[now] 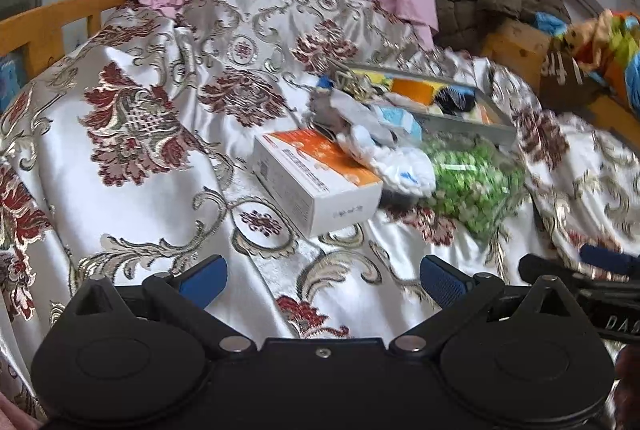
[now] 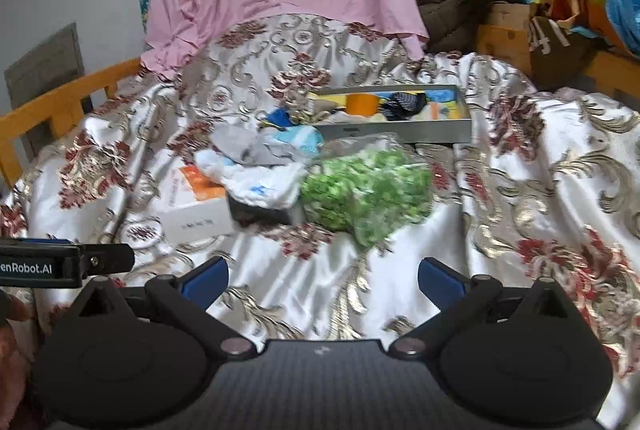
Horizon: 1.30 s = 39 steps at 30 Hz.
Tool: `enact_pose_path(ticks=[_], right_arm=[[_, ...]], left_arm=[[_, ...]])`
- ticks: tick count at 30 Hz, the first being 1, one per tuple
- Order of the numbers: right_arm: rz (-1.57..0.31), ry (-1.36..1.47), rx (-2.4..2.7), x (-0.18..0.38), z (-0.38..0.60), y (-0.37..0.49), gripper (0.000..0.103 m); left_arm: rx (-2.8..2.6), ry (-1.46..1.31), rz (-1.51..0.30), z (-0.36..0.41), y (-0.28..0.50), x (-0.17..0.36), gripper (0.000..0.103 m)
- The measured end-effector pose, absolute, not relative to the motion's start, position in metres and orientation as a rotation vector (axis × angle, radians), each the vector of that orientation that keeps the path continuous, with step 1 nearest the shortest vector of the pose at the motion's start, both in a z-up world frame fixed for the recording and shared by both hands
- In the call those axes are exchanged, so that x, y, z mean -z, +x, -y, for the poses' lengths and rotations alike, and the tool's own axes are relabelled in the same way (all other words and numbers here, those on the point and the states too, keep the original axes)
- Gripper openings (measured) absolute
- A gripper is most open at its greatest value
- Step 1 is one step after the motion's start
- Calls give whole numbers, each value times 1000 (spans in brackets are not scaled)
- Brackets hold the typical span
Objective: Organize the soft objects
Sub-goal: 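Move left tool toward grey cloth while right tool approaches blue-white striped cloth, then close left tool on grey cloth while right tool grasps blue-white striped cloth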
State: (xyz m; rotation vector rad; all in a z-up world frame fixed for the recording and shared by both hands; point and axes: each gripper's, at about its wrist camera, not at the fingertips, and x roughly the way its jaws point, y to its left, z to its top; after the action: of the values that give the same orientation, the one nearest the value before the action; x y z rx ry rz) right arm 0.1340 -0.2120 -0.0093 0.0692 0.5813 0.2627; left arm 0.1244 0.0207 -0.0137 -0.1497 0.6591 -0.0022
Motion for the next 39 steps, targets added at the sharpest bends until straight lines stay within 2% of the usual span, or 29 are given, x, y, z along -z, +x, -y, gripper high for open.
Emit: enact_pose_path(ticks=[12,21,33,39], right_arm=[[-516,7,-358,19,182,167,103],[-499,-21,-334,25,182,179,103],[-434,-205,-344,23,173,245,103],[-445,-369,-414,14,169,298,103]], left_arm=[[-30,-170,-618,-47,170,-4,102],[87,-141,-595,-39,242,0,102],[254,-204,-562,-41,340,18,102],[335,-279,-585,-55,355,34,94]])
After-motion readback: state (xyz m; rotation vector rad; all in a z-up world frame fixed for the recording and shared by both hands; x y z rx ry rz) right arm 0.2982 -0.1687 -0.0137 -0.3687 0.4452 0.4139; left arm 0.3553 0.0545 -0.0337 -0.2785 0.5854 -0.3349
